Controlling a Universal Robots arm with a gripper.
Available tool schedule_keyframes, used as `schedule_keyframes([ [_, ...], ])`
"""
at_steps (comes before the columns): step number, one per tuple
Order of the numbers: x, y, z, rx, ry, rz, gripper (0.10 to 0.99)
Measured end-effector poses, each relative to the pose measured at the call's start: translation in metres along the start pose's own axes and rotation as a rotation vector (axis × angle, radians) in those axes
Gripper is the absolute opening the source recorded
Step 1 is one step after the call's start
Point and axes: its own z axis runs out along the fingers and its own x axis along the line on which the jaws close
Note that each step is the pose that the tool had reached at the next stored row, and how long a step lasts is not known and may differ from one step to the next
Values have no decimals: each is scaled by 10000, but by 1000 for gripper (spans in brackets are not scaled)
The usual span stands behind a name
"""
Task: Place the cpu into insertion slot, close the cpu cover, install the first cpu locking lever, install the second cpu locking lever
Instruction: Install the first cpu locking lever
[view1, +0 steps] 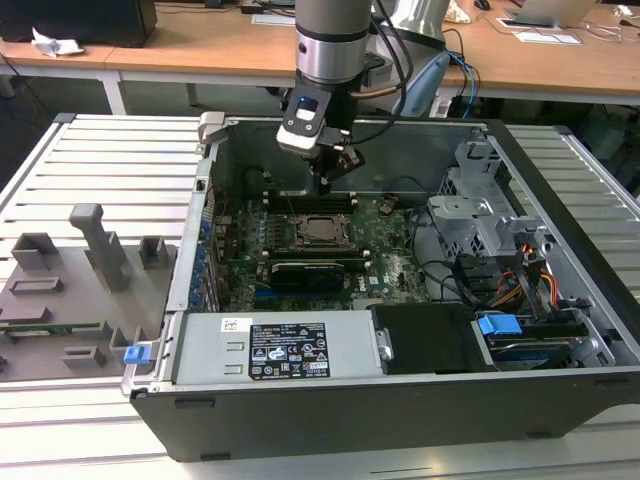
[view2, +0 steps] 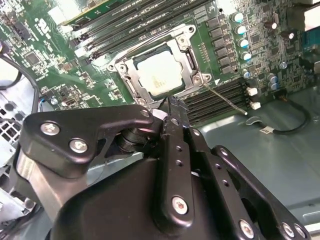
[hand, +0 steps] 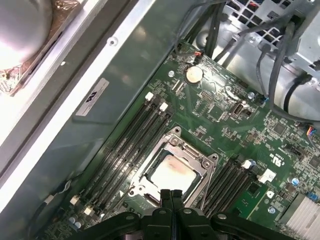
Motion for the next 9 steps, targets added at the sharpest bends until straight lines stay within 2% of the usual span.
schedule_keyframes([
  [9, 0, 0, 0, 14, 36, -847, 106],
])
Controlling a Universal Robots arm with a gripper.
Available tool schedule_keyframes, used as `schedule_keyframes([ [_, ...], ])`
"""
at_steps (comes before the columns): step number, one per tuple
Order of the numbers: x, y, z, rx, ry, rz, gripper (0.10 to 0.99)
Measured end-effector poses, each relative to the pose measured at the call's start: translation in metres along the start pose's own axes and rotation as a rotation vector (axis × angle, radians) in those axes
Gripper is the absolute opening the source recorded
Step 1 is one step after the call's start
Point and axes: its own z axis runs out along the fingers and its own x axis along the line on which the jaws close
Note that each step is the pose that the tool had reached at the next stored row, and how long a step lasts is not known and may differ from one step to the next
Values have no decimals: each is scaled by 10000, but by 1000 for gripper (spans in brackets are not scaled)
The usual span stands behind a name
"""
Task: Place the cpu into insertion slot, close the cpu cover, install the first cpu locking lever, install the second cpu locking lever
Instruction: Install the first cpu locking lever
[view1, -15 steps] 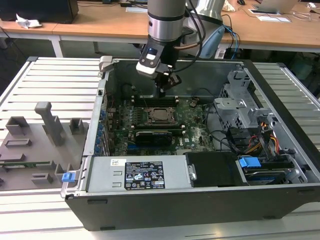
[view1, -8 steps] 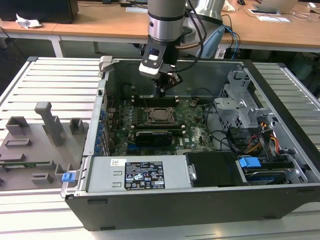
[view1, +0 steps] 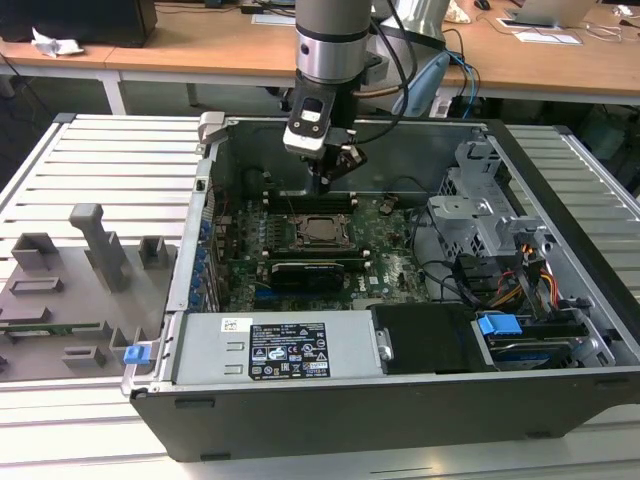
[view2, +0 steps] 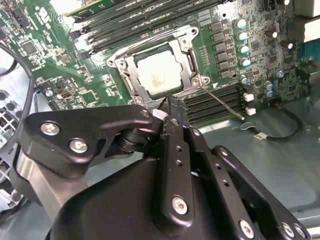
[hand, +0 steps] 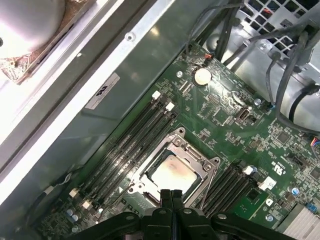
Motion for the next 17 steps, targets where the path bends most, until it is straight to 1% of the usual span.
schedule_keyframes([
  [3, 0, 0, 1, 12, 21, -549, 106],
  [6, 0, 0, 5, 33, 67, -1561, 106],
  [9, 0, 0, 8, 61, 109, -2165, 106],
  [17, 1, 0, 12, 108, 187, -3200, 106],
])
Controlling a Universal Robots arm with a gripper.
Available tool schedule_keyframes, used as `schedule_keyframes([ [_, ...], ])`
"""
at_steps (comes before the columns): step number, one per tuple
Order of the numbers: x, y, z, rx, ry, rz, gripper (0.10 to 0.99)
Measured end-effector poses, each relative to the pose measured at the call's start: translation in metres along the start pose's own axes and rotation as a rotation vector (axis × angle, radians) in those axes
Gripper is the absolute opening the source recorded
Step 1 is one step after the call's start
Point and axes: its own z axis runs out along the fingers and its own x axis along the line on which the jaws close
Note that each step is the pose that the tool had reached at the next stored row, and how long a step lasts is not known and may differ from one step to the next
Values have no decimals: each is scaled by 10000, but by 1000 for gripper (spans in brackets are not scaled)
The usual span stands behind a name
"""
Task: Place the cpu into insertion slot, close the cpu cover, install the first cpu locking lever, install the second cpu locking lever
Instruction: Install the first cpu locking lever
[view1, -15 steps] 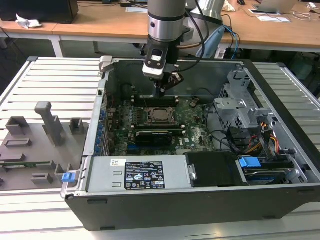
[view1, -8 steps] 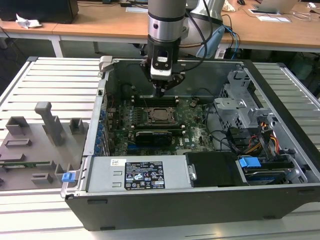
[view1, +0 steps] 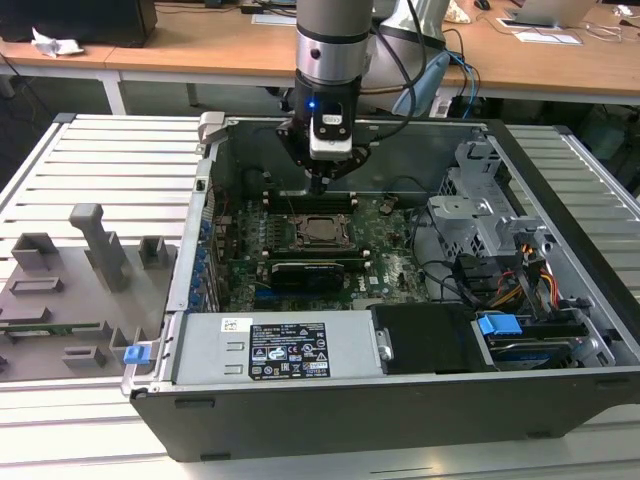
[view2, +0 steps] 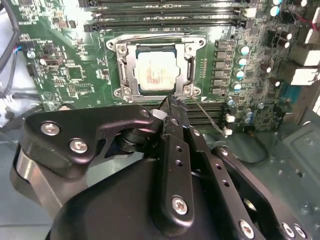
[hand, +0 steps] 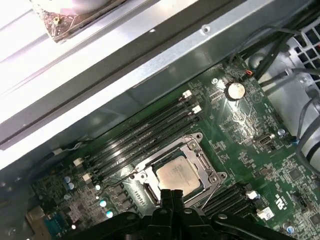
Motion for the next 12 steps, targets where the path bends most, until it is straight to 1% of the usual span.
schedule_keyframes([
  [2, 0, 0, 1, 11, 20, -418, 106],
  [4, 0, 0, 1, 16, 30, -675, 106],
  [12, 0, 0, 1, 29, 58, -1367, 106],
])
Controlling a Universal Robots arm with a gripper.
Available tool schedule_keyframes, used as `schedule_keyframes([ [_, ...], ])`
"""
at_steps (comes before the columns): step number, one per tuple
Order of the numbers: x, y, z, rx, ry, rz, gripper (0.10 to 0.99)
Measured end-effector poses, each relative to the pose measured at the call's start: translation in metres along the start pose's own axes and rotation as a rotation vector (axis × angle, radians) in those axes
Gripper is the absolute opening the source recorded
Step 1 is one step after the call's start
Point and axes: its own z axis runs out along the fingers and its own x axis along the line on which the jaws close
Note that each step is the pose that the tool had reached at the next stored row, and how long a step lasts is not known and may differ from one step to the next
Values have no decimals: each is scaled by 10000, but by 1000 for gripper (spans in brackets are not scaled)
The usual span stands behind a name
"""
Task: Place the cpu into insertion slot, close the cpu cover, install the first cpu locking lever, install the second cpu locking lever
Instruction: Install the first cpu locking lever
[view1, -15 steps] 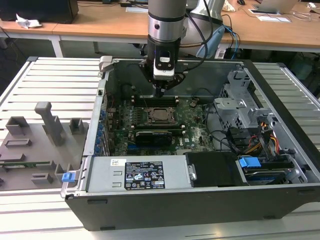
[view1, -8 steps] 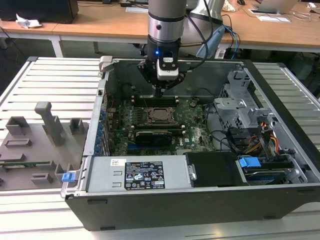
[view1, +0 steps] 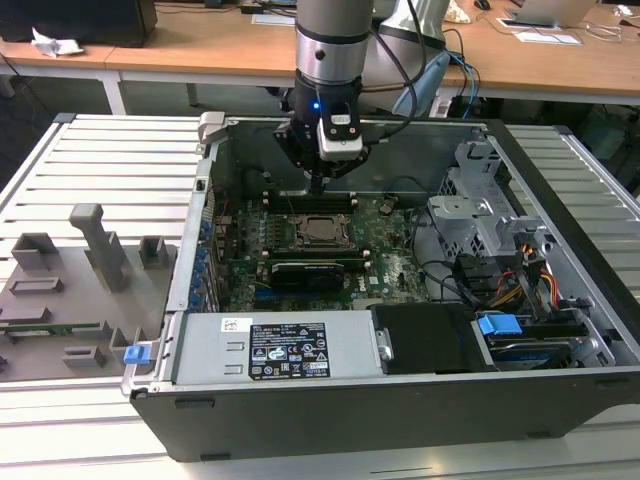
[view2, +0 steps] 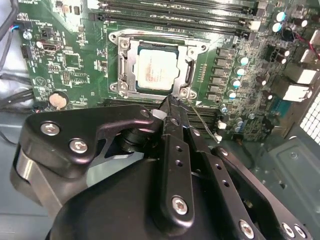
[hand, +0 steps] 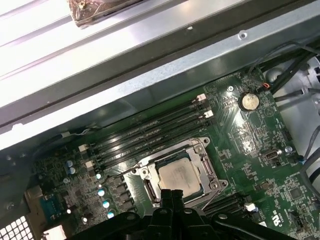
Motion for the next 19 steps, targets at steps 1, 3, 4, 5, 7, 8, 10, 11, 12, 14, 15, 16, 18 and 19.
schedule_keyframes([
  [1, 0, 0, 0, 1, 2, -59, 106],
  [3, 0, 0, 0, 4, 8, -216, 106],
  [4, 0, 0, 0, 5, 11, -286, 106],
  [5, 0, 0, 0, 7, 13, -344, 106],
  [7, 0, 0, 0, 10, 18, -475, 106],
  [8, 0, 0, 0, 10, 21, -534, 106],
  [10, 0, 0, 0, 14, 27, -712, 106],
  [11, 0, 0, 0, 15, 30, -768, 106],
  [12, 0, 0, 0, 17, 33, -849, 106],
  [14, 0, 0, 0, 19, 37, -965, 106],
  [15, 0, 0, 0, 20, 40, -1028, 106],
  [16, 0, 0, 0, 22, 43, -1106, 106],
  [18, 0, 0, 0, 24, 48, -1229, 106],
  [19, 0, 0, 0, 26, 50, -1281, 106],
])
